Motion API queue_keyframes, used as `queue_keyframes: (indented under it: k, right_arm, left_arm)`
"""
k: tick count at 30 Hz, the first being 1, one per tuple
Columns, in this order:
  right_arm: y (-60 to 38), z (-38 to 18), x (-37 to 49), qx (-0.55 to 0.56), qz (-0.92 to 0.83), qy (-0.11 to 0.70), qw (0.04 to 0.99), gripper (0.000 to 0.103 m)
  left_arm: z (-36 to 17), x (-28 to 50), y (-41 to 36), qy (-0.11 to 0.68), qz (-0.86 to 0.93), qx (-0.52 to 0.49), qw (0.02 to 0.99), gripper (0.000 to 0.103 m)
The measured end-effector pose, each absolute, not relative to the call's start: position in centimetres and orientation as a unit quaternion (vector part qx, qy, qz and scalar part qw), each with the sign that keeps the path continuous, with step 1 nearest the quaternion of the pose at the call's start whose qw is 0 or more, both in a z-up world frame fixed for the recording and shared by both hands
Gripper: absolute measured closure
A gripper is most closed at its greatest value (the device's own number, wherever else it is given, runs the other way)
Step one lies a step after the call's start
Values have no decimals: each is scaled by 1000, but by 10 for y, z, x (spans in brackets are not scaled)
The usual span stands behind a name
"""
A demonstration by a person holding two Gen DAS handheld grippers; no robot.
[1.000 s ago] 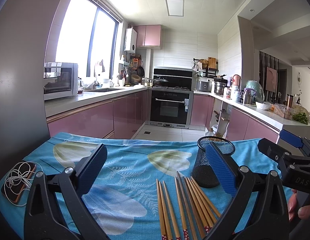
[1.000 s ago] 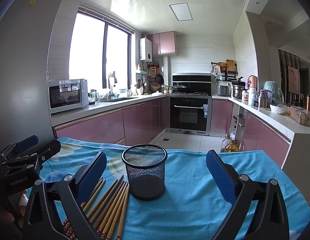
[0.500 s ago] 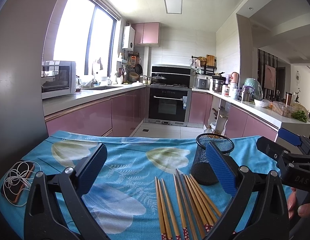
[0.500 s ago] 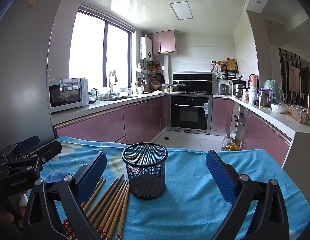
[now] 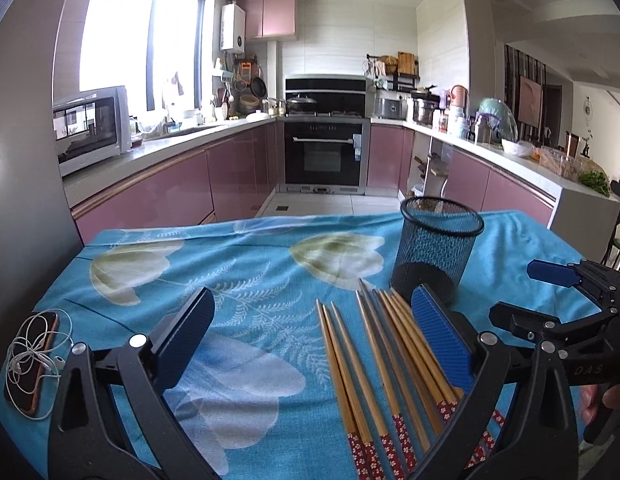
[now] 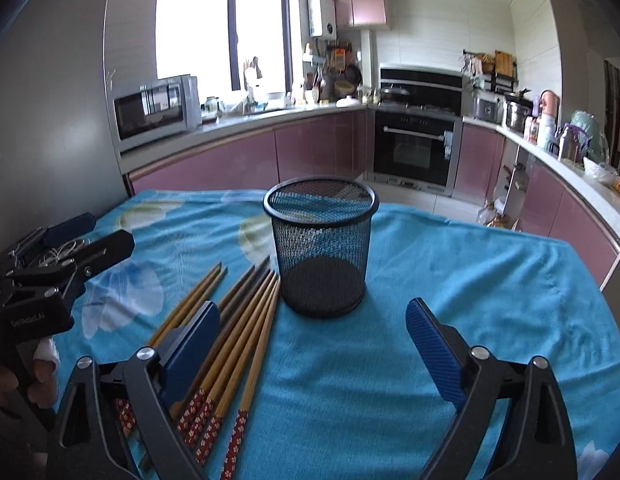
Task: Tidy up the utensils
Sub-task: 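Lower the left tool toward the bamboo chopsticks while the right tool lowers beside it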
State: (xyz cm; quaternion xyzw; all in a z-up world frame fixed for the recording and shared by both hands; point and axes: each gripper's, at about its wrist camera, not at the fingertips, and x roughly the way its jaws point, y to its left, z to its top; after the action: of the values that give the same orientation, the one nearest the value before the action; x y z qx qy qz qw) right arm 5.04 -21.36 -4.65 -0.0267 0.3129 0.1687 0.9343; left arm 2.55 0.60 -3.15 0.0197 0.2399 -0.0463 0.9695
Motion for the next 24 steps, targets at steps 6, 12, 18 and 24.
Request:
queue_keyframes:
  k: [6,12,18,24]
  right_arm:
    - [-200,-64,58,-40,193,367,909,36]
    - [-191,-76,64,-52,210,411,886,55]
    - [-191,-83,69,-54,208,429,878,57]
    - [-191,-83,75,-62,203,435,875,64]
  left_arm:
    - [-60,46,7,316,-73,36,945,20]
    - [-80,60,6,355,-97,41,929,34]
    - [-89,63,10,381,-112,36,917,44]
    - [-98,70,16,408,-127,21,904,59]
